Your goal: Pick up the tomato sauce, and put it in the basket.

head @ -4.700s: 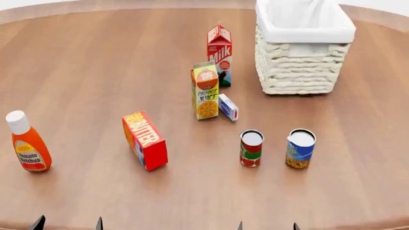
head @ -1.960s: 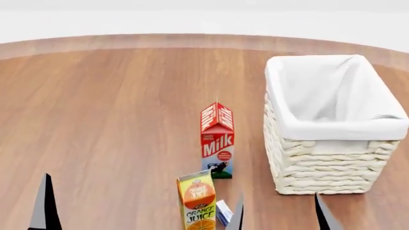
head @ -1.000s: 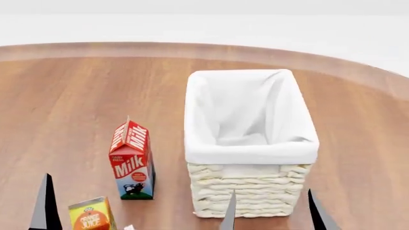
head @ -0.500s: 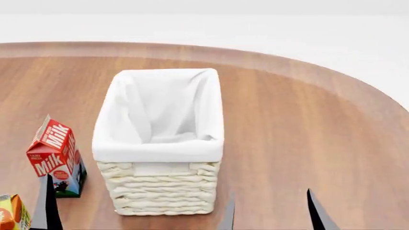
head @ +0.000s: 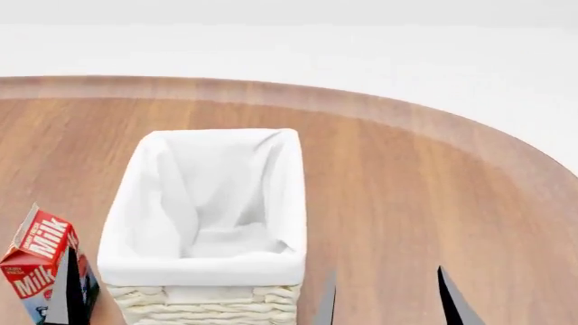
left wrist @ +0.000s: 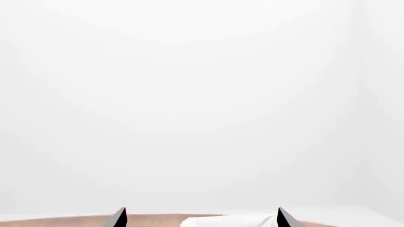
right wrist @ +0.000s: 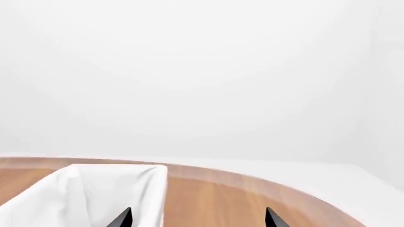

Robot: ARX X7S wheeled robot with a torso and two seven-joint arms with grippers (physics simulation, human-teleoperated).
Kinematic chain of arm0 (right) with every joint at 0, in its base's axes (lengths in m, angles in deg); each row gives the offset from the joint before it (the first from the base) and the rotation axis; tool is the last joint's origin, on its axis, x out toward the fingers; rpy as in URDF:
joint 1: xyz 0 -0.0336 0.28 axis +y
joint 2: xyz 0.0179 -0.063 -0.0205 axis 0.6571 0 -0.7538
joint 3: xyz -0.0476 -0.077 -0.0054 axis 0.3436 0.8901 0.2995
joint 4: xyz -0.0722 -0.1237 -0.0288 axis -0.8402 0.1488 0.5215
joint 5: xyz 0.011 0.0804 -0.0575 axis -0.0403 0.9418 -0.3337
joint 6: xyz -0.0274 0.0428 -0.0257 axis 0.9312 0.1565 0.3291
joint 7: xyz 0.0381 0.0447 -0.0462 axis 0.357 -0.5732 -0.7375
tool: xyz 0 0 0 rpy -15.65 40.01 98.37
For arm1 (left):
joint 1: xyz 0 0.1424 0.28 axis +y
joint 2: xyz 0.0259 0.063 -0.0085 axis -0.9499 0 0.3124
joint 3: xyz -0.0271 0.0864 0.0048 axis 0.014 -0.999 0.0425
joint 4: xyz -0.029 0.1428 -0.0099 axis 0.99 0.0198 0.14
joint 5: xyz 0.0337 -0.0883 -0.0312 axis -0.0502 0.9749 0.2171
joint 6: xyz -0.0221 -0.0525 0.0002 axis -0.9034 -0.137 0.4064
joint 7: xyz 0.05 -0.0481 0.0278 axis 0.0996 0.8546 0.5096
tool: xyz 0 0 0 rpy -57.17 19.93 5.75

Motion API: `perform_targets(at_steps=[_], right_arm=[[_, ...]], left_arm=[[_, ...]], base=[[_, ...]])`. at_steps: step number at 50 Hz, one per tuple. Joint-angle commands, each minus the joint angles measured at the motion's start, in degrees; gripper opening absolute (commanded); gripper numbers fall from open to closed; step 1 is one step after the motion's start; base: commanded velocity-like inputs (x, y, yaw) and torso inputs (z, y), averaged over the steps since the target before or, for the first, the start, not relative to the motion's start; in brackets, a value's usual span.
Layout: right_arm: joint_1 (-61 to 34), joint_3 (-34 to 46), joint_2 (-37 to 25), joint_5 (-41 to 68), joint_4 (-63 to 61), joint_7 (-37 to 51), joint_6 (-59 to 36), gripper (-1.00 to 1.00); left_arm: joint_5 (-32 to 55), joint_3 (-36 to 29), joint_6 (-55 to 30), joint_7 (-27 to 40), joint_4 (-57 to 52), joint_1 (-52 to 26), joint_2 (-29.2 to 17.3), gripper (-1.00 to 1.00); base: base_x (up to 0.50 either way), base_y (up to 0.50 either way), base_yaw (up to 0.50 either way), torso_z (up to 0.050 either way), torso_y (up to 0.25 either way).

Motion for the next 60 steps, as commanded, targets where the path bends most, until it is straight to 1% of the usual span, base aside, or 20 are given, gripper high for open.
perform_targets(at_steps=[1,7,11,12,14,16,20,21,23,28,43,48,50,52,54,60], right_arm=[[-0.10,0.14,-0.39,0.53,-0.05,0.62,-0.05,1.00],[-0.05,0.40,-0.82,0.69,0.10,0.97,0.16,1.00],[-1.79,2.84,-2.30,-3.13,0.18,3.32,-3.90,1.00],[-2.95,4.29,-3.22,-4.74,-0.04,3.89,-6.20,1.00],[-2.08,3.26,-2.87,-3.91,0.04,3.75,-2.71,1.00],[-1.85,2.33,-2.67,-3.30,-0.45,3.86,-3.23,1.00],[-0.40,2.56,-3.06,-3.27,-0.38,3.63,1.14,1.00],[-0.76,3.18,-3.40,-3.81,-0.43,3.78,-0.05,1.00],[-0.52,2.91,-3.30,-3.39,-0.24,3.73,0.59,1.00],[-0.73,4.32,-4.09,-4.15,-0.21,3.73,0.46,1.00],[-0.99,5.15,-4.52,-3.63,0.08,3.83,0.52,1.00],[-0.88,5.08,-4.58,-3.13,0.45,3.77,0.48,1.00],[-0.60,3.85,-3.92,-1.90,0.73,3.75,1.48,1.00],[-0.28,2.91,-3.52,-0.84,1.01,3.57,2.19,1.00],[0.04,2.65,-3.53,-0.58,1.00,3.57,2.95,1.00],[-0.23,3.10,-3.68,-0.31,0.88,3.75,2.45,1.00]], left_arm=[[0.21,-0.21,0.02,0.47,-0.08,-0.02,-0.46,1.00],[0.29,-0.37,-0.04,0.68,-0.07,-0.08,-0.68,1.00],[0.22,-0.44,0.18,0.79,0.18,-0.10,-0.81,1.00],[0.09,-0.52,0.24,0.83,0.20,-0.09,-0.85,1.00],[0.14,-0.51,0.42,0.87,0.34,-0.10,-0.90,1.00],[0.31,-0.48,0.33,0.94,0.16,-0.16,-0.98,1.00],[0.32,-0.64,0.06,1.16,-0.15,-0.18,-1.10,1.00],[0.36,-0.65,0.03,1.20,-0.19,-0.19,-1.13,1.00],[0.45,-0.65,0.00,1.27,-0.17,-0.22,-1.19,1.00],[0.36,-0.85,0.13,1.43,-0.18,-0.17,-1.33,1.00],[0.85,-1.02,0.19,1.88,-0.17,-0.43,-1.67,1.00],[0.94,-1.19,-0.13,2.12,-0.60,-0.44,-1.82,1.00],[1.00,-1.19,-0.13,2.19,-0.53,-0.48,-1.85,1.00],[2.27,0.13,-0.09,3.10,-0.64,-0.44,-1.30,1.00],[3.45,0.56,-0.13,2.57,-0.73,-0.49,-1.76,1.00],[4.02,0.41,0.05,2.53,-0.70,-0.42,-1.88,1.00]], base=[[0.50,0.00,0.00,0.000,0.000],[0.50,0.00,0.00,0.000,0.002],[0.50,0.01,0.00,0.000,0.000],[0.20,0.00,0.00,0.000,0.000],[0.00,0.00,0.00,0.000,0.000],[0.00,0.00,0.00,0.000,0.000],[0.00,0.00,0.00,0.000,0.000],[0.00,0.00,0.00,0.000,0.000],[0.00,0.00,0.09,0.000,0.000],[0.00,0.00,0.50,0.000,0.000],[0.00,0.00,0.50,0.000,0.000],[0.00,0.00,0.50,0.000,0.000],[0.00,0.00,0.50,0.000,0.000],[0.00,0.00,0.02,0.000,0.000],[0.00,0.00,0.00,0.000,0.000],[0.00,0.00,0.00,0.046,0.000]])
